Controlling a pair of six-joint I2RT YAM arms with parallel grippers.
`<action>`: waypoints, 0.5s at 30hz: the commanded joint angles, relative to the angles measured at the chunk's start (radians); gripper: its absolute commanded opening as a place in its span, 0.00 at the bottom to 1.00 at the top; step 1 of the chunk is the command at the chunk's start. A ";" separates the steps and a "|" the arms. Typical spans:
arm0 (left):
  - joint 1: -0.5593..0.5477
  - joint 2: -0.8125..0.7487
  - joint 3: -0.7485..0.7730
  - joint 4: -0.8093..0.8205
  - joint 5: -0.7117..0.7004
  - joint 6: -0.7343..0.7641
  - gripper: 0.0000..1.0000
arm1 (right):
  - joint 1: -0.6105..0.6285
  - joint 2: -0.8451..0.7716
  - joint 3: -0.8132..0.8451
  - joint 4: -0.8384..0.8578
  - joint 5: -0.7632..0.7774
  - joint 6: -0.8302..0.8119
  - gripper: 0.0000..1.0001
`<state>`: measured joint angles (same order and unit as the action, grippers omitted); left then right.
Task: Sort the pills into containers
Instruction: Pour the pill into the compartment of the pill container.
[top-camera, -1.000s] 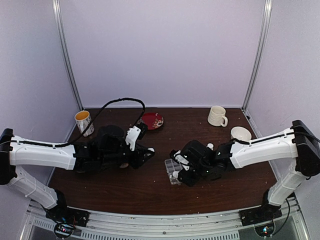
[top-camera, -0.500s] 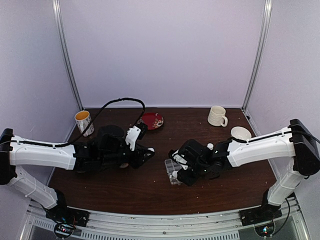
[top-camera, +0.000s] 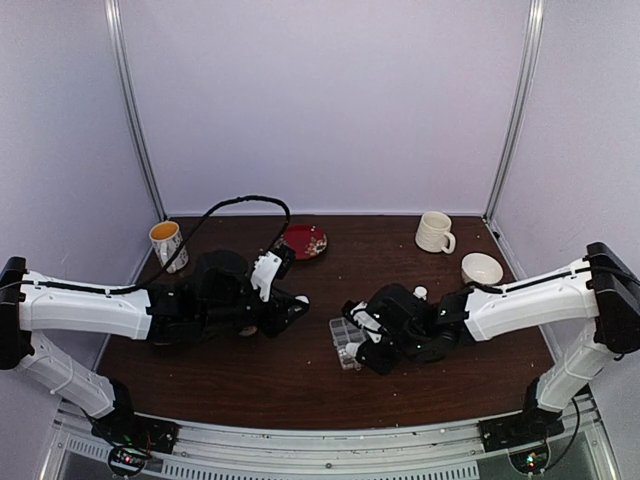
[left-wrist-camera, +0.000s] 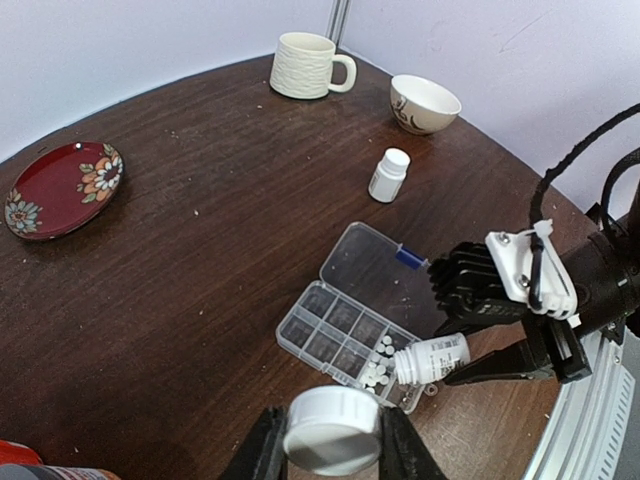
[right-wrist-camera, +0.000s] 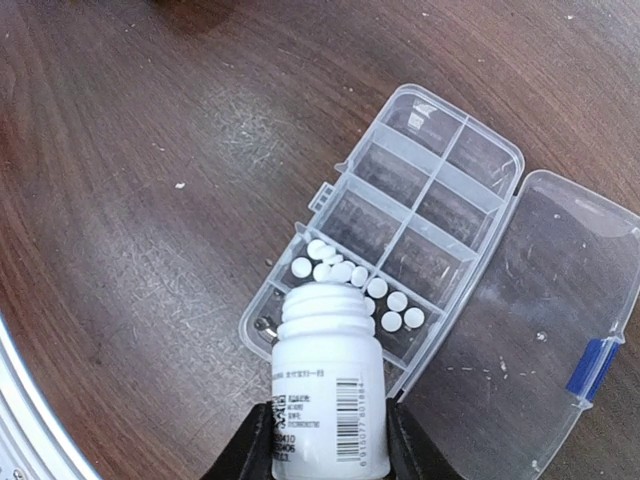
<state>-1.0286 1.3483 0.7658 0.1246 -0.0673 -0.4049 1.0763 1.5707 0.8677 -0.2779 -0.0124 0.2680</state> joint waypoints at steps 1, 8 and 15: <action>-0.004 -0.020 0.022 0.010 -0.007 0.009 0.00 | -0.009 -0.079 -0.094 0.176 -0.026 -0.005 0.00; -0.006 -0.023 0.040 -0.017 -0.006 0.007 0.00 | -0.039 -0.158 -0.270 0.478 -0.086 -0.023 0.00; -0.011 -0.031 0.056 -0.035 0.012 -0.025 0.00 | -0.057 -0.257 -0.461 0.831 -0.075 -0.051 0.00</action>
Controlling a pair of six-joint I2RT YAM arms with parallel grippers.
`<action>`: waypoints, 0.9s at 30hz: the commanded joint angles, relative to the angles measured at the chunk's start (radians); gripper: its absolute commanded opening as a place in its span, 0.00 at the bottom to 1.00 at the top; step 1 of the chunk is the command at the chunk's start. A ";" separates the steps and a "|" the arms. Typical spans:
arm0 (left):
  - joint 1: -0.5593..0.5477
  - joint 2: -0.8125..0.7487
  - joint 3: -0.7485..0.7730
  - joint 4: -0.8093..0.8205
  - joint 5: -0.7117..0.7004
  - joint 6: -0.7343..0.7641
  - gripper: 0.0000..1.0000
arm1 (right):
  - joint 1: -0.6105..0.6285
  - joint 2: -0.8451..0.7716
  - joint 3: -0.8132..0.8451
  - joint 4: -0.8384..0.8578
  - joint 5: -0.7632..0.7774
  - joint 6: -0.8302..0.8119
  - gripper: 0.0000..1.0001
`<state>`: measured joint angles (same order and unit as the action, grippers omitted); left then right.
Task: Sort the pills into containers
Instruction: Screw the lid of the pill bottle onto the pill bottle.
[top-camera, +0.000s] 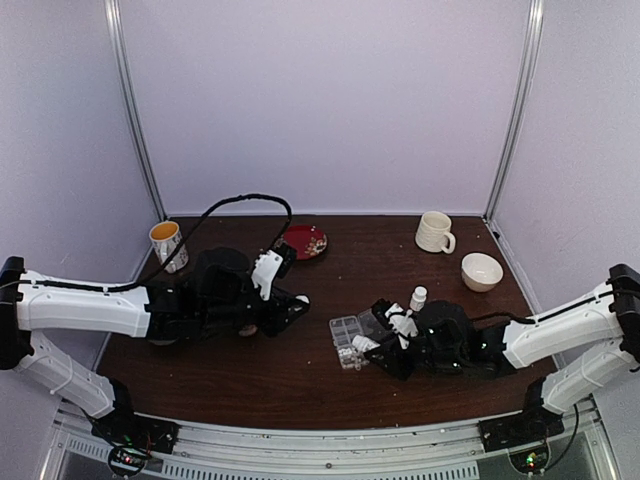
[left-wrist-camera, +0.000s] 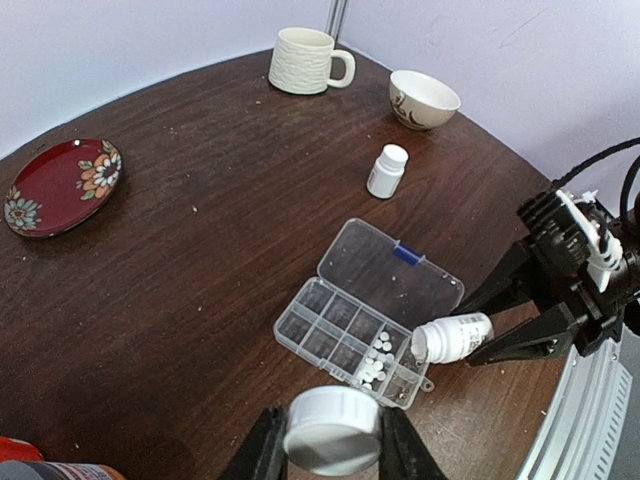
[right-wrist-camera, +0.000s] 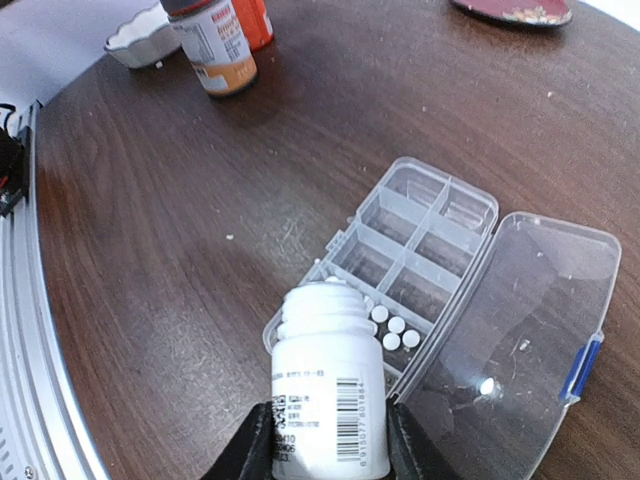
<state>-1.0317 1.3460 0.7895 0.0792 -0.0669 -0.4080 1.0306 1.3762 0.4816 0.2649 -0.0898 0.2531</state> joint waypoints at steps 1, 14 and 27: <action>-0.008 -0.034 0.036 0.008 0.017 -0.029 0.00 | -0.012 -0.081 -0.095 0.334 0.010 -0.052 0.00; -0.011 -0.144 0.133 -0.152 0.029 -0.087 0.00 | -0.014 -0.366 -0.105 0.738 0.085 -0.354 0.00; -0.021 -0.148 0.221 -0.132 0.183 -0.125 0.00 | -0.013 -0.408 -0.070 0.946 0.024 -0.404 0.00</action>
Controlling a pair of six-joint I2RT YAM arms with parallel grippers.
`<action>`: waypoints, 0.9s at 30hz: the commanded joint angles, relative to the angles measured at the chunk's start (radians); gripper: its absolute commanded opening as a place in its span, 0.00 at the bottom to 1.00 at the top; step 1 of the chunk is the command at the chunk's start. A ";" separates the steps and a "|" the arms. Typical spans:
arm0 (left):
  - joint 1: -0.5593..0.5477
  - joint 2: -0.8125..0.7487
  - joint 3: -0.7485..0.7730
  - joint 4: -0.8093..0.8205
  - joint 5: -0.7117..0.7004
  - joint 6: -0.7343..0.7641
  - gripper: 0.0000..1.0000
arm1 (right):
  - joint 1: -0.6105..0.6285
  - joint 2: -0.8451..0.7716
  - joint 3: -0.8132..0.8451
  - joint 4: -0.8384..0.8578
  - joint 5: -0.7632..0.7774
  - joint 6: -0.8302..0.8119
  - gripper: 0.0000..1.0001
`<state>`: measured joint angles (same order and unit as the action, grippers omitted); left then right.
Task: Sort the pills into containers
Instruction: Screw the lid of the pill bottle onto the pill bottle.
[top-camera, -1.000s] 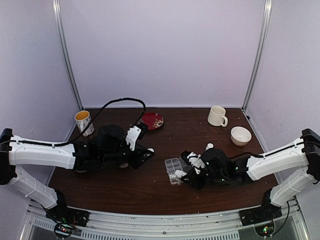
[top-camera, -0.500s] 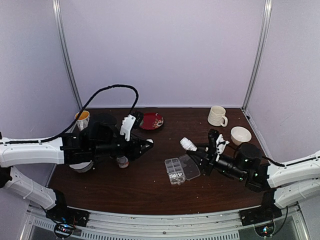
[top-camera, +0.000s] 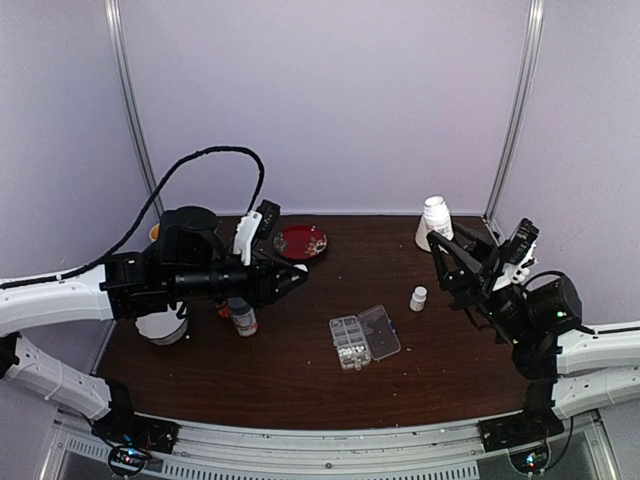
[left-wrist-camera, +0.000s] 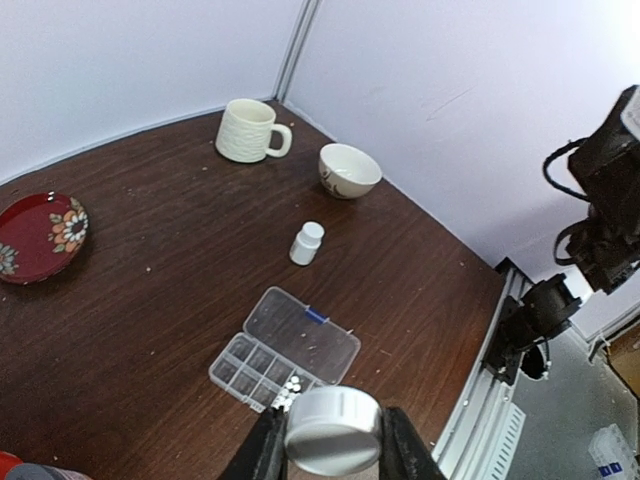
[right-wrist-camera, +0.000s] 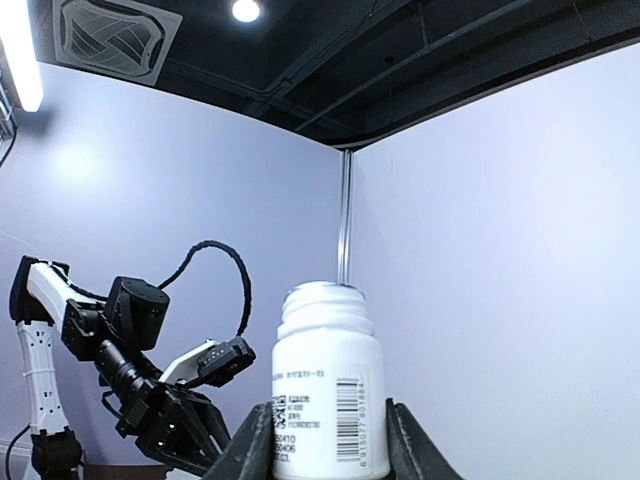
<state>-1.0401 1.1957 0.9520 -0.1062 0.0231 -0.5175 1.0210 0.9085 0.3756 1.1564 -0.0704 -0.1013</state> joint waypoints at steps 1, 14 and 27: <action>-0.013 0.002 0.066 0.067 0.114 -0.017 0.00 | -0.004 0.097 0.062 0.066 -0.014 -0.064 0.00; -0.013 0.029 0.183 0.159 0.367 -0.134 0.00 | 0.009 0.005 0.126 -0.469 -0.294 -0.198 0.00; -0.013 0.088 0.194 0.247 0.484 -0.229 0.00 | 0.060 0.087 0.263 -0.595 -0.329 -0.208 0.00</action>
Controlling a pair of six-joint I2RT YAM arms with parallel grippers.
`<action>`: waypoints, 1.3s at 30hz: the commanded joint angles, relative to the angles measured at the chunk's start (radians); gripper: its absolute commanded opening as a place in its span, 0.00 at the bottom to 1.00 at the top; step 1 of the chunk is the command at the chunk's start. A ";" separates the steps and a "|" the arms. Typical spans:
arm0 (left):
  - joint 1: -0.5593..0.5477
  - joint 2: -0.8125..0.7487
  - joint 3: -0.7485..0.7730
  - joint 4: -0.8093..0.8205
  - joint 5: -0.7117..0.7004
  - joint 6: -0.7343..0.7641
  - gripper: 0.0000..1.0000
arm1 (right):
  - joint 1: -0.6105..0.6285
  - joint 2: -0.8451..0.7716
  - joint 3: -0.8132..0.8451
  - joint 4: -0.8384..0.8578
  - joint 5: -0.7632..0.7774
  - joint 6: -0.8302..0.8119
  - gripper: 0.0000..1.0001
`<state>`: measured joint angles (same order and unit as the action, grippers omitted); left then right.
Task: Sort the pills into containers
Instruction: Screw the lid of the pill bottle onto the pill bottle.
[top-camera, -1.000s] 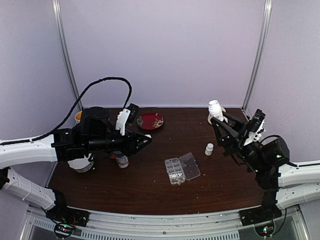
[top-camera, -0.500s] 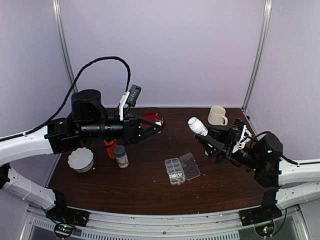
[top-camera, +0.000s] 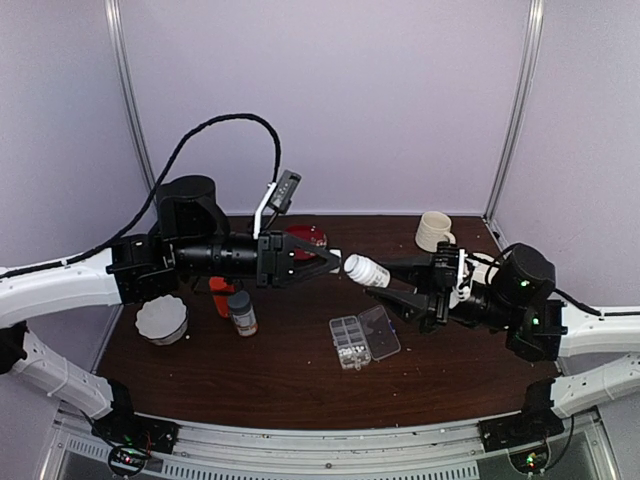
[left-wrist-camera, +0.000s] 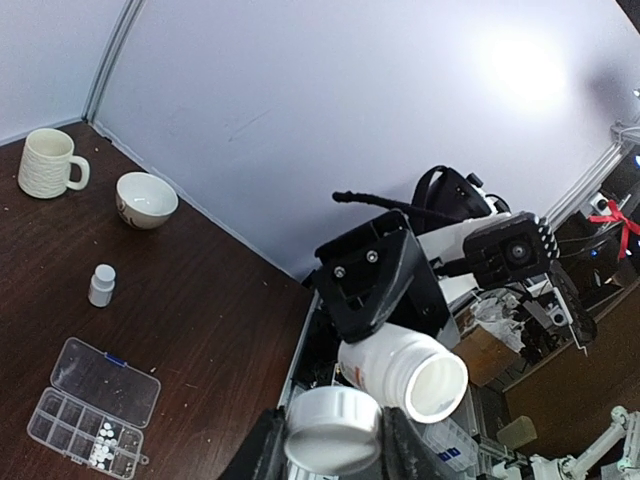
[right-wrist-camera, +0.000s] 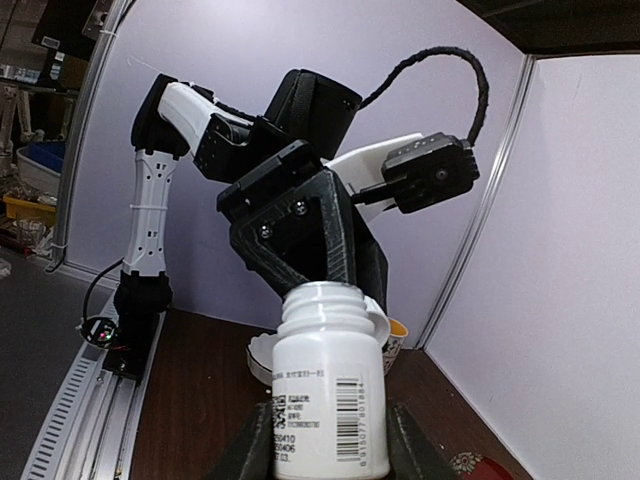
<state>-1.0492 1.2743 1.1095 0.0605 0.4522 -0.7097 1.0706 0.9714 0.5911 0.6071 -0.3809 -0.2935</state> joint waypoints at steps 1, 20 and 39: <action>-0.004 0.013 0.036 0.085 0.062 -0.041 0.00 | 0.011 0.030 0.054 -0.055 -0.018 -0.018 0.00; -0.008 0.006 -0.014 0.238 0.151 -0.101 0.00 | 0.011 0.000 0.000 0.063 0.019 0.059 0.00; -0.008 -0.001 0.004 0.102 0.114 -0.045 0.00 | 0.012 0.007 0.061 -0.088 0.081 0.022 0.00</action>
<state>-1.0485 1.2861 1.0992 0.1928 0.5758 -0.7910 1.0824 0.9985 0.6594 0.5156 -0.3496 -0.2665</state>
